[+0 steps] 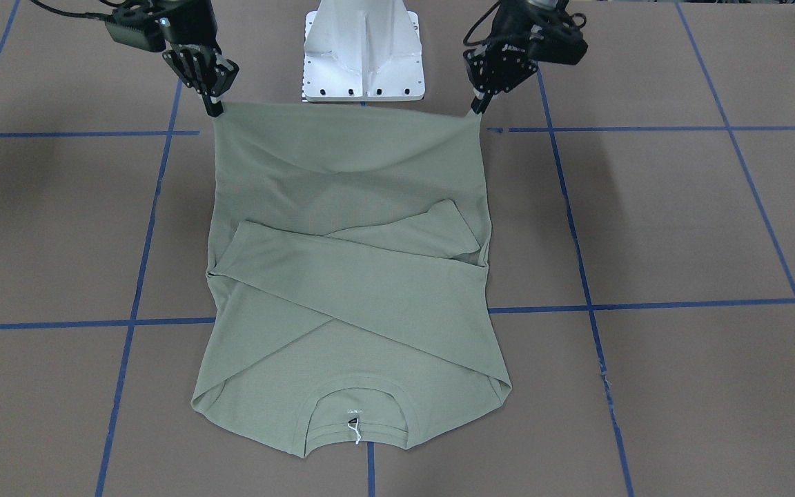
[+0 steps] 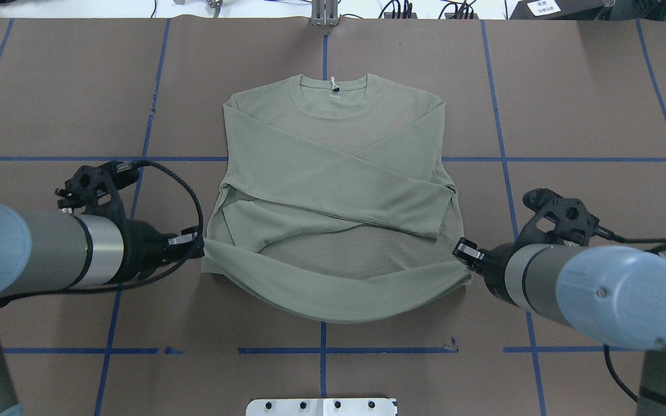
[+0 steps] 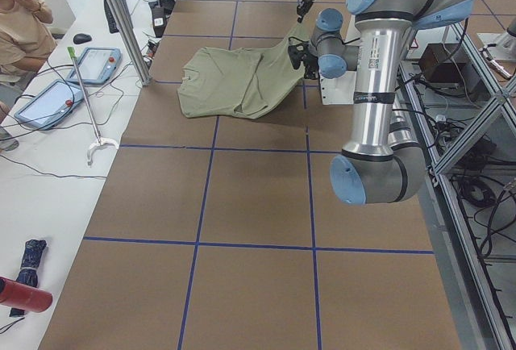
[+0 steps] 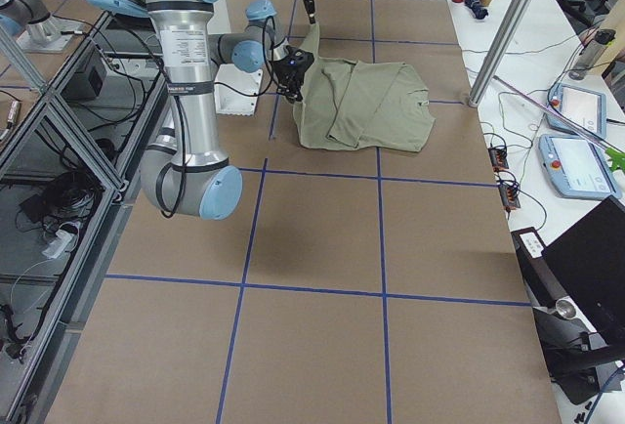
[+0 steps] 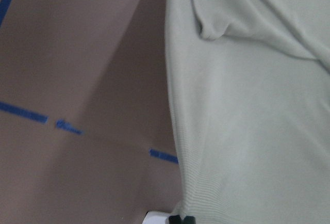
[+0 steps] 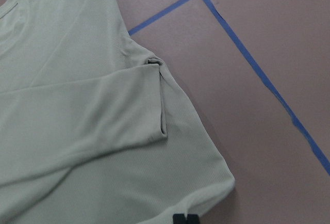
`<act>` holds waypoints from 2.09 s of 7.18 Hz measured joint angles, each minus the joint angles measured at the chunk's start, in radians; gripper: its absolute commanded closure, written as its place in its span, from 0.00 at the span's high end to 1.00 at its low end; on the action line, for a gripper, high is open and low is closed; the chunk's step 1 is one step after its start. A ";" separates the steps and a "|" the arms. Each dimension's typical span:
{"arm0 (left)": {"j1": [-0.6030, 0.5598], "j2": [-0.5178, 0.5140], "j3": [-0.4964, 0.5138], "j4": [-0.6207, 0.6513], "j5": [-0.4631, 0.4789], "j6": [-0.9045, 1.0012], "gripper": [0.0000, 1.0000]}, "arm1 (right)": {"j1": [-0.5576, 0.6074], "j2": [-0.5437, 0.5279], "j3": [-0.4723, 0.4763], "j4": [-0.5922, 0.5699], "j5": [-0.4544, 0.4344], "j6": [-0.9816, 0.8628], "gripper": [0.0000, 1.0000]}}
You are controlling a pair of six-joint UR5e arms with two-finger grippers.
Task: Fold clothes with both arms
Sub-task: 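Lift the hem with both grippers and fold it toward the collar, then lay the hem down near the collar and open both grippers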
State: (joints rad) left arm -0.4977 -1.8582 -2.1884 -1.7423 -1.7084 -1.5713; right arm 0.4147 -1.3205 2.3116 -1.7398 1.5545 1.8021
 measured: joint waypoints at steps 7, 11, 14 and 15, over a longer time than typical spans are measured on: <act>-0.253 -0.257 0.717 -0.408 -0.017 0.202 0.00 | 0.359 0.337 -0.798 0.332 0.152 -0.355 0.00; -0.274 -0.335 0.930 -0.552 0.022 0.203 0.00 | 0.405 0.469 -1.080 0.452 0.168 -0.388 0.00; -0.275 -0.361 0.952 -0.557 0.036 0.203 0.00 | 0.420 0.488 -1.144 0.501 0.168 -0.407 0.00; -0.275 -0.371 0.961 -0.557 0.037 0.203 0.08 | 0.421 0.489 -1.150 0.504 0.168 -0.410 0.00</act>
State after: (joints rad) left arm -0.7730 -2.2288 -1.2278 -2.2994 -1.6712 -1.3683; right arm 0.8352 -0.8313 1.1619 -1.2361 1.7226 1.3918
